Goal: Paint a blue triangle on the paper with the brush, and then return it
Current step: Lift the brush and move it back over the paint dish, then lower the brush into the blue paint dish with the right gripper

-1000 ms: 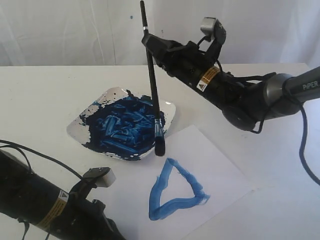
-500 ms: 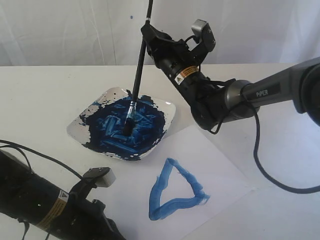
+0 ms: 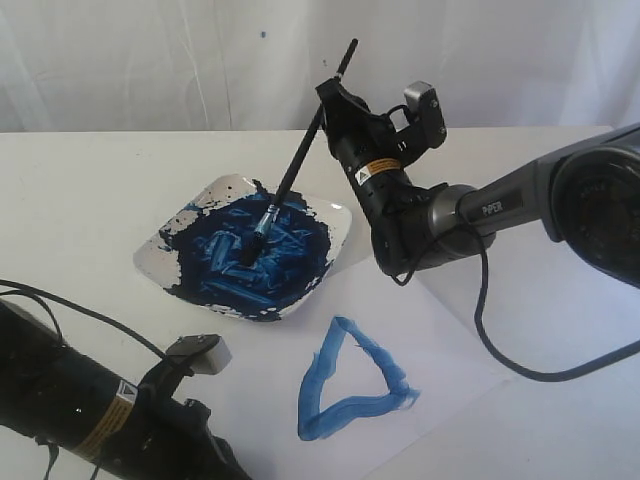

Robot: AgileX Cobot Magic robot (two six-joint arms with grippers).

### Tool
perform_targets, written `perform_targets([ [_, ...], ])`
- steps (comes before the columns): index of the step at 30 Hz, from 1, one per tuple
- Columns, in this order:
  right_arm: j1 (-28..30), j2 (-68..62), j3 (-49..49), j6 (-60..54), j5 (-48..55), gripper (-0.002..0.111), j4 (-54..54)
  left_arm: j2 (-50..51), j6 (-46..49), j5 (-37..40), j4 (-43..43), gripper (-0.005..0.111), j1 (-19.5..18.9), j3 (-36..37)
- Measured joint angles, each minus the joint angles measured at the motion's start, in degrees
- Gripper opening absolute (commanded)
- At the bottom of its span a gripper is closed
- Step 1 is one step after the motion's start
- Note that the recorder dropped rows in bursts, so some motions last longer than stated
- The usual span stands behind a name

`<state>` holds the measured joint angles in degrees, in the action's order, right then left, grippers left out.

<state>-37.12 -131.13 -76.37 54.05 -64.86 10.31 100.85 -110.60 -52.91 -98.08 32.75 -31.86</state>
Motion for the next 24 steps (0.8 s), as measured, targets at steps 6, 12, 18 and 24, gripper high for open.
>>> perform_targets([
  [6, 0.00, -0.44, -0.69, 0.00, 2.67, 0.000, 1.45, 0.00, 0.00, 0.00, 0.00, 0.000, 0.00, 0.00],
  [12, 0.00, -0.44, -2.59, 0.00, 4.53, 0.000, 1.56, 0.00, 0.00, 0.00, 0.00, 0.000, 0.00, 0.00],
  [18, 0.00, -0.44, -3.71, 0.00, 7.95, 0.000, 3.83, 0.00, 0.00, 0.00, 0.00, 0.000, 0.00, 0.00],
  [24, 0.00, -0.44, -3.94, 0.00, 12.51, 0.000, 7.61, 0.00, 0.00, 0.00, 0.00, 0.000, 0.00, 0.00],
])
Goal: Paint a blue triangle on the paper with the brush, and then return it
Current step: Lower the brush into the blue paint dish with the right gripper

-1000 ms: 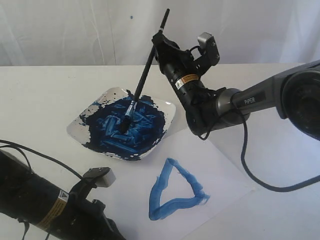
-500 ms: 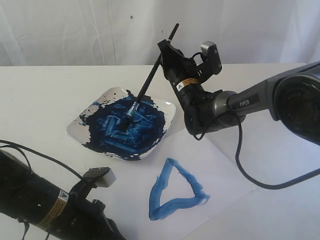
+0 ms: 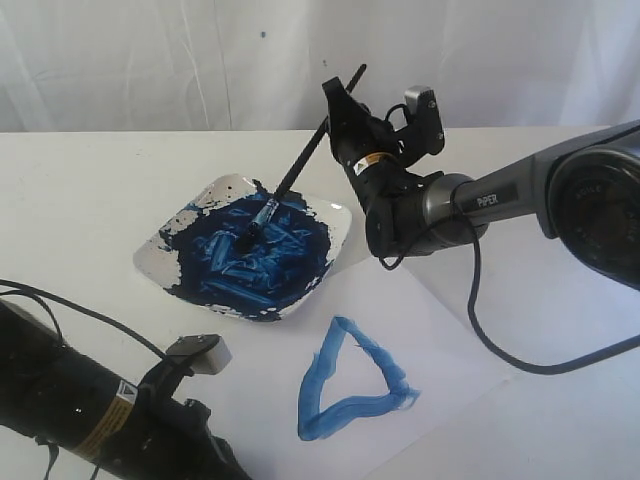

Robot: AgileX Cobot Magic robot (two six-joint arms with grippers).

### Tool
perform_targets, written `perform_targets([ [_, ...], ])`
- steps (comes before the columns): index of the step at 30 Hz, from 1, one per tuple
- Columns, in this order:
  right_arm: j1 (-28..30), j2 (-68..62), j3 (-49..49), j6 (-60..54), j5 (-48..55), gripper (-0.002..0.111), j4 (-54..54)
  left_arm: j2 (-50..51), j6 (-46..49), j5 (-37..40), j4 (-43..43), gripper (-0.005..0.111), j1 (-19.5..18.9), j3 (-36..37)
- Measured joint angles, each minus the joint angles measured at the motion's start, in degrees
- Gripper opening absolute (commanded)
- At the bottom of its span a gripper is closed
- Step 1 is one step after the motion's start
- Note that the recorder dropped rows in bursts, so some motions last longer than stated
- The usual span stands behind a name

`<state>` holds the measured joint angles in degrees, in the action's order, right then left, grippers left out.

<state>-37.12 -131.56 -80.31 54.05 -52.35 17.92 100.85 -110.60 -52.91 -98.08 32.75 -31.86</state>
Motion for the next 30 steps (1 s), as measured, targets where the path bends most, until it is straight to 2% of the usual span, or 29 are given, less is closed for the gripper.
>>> perform_targets([
  [18, -0.13, -5.04, 0.00, 0.00, 2.56, 0.000, 3.16, 0.00, 0.00, 0.00, 0.00, 0.000, 0.00, 0.00],
  [30, -0.22, -5.04, -0.04, -5.13, 1.44, 0.000, 8.87, 0.00, 0.00, 0.00, 0.00, 0.000, 0.00, 0.00],
])
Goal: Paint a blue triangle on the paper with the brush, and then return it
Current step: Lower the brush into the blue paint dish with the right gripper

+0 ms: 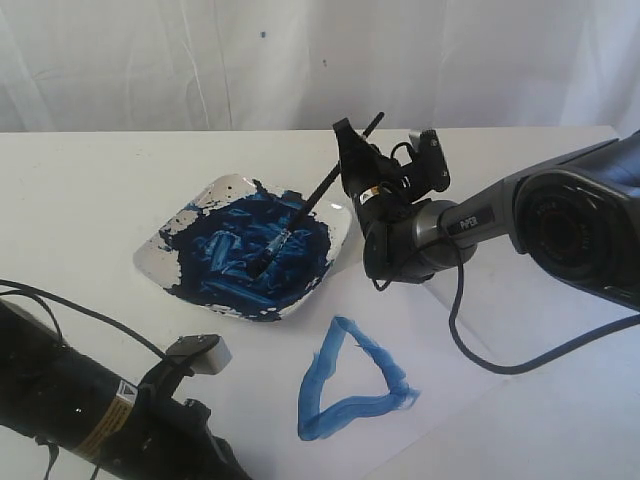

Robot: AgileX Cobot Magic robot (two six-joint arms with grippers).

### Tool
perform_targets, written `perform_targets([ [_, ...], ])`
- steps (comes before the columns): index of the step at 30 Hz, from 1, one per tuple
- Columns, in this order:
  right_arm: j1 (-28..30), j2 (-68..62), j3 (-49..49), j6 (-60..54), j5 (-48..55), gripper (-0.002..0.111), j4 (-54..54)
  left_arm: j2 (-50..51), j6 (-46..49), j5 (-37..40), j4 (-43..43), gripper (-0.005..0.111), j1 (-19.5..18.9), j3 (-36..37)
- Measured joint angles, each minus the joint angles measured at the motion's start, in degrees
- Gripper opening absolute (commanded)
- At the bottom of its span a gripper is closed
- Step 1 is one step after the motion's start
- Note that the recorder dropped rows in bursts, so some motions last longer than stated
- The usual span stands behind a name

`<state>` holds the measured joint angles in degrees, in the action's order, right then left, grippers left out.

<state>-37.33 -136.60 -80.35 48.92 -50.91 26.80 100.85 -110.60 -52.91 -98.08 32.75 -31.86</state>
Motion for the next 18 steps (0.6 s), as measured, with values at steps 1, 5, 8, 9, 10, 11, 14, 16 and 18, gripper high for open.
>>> perform_targets([
  [1, 0.00, 0.00, 0.00, -0.09, 0.00, 0.000, 0.21, 0.00, 0.00, 0.00, 0.00, 0.000, 0.00, 0.00],
  [5, 0.00, 0.00, 0.00, -3.81, 0.00, 0.000, 0.33, 0.00, 0.00, 0.00, 0.00, 0.000, 0.00, 0.00],
  [8, 0.00, 0.00, 0.00, -5.84, 0.00, 0.000, 0.70, 0.00, 0.00, 0.00, 0.00, 0.000, 0.00, 0.00],
  [9, 0.00, 0.00, 0.00, -6.08, 0.00, 0.000, 0.93, 0.00, 0.00, 0.00, 0.00, 0.000, 0.00, 0.00],
  [10, 0.00, 0.00, 0.00, -6.35, 0.00, 0.000, 1.07, 0.00, 0.00, 0.00, 0.00, 0.000, 0.00, 0.00],
  [11, 0.00, 0.00, 0.00, -6.62, 0.00, 0.000, 1.28, 0.00, 0.00, 0.00, 0.00, 0.000, 0.00, 0.00],
  [14, 0.00, 0.00, 0.00, -8.47, 0.00, 0.000, 1.65, 0.00, 0.00, 0.00, 0.00, 0.000, 0.00, 0.00],
  [16, 0.00, 0.00, 0.00, -9.11, 0.00, 0.000, 1.65, 0.00, 0.00, 0.00, 0.00, 0.000, 0.00, 0.00],
  [18, 0.00, 0.00, 0.00, -9.37, 0.13, 0.000, 1.68, 0.00, 0.00, 0.00, 0.00, 0.000, 0.00, 0.00],
])
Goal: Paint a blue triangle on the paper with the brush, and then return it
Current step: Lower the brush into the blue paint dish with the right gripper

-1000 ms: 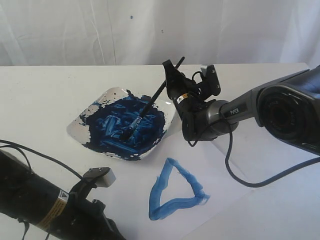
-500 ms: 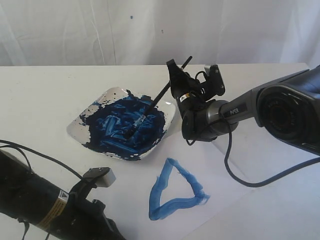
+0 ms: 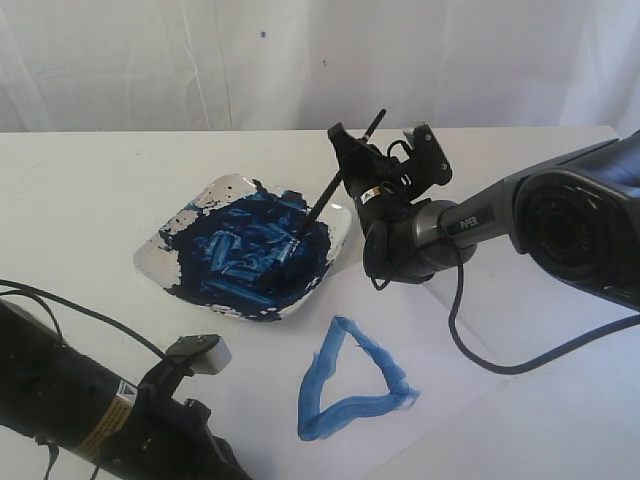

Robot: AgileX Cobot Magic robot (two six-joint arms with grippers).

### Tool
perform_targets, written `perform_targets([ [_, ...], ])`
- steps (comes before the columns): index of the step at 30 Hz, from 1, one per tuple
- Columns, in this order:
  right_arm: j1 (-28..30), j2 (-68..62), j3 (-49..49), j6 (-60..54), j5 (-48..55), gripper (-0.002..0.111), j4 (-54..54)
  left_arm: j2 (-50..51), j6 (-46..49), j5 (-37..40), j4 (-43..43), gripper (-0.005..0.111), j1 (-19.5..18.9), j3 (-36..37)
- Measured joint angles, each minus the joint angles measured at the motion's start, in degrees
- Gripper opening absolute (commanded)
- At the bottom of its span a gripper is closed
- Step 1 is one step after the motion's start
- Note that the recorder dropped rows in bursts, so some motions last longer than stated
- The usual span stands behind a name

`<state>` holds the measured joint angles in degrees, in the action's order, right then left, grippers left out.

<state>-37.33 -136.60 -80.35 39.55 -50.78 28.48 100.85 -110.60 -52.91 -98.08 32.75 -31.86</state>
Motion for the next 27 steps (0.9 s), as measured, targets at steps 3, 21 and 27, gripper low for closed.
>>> perform_targets([
  [3, 0.00, 0.00, 0.00, -0.08, 0.47, 0.000, 0.23, 0.00, 0.00, 0.00, 0.00, 0.000, 0.00, 0.00],
  [21, 0.00, -1.04, 0.00, -0.08, 0.94, 0.000, 0.23, 0.00, 0.00, 0.00, 0.00, 0.000, 0.00, 0.00],
  [27, 0.11, -1.04, 0.00, -0.08, 0.94, 0.000, 0.23, 0.00, 0.00, 0.00, 0.00, 0.000, 0.00, 0.00],
])
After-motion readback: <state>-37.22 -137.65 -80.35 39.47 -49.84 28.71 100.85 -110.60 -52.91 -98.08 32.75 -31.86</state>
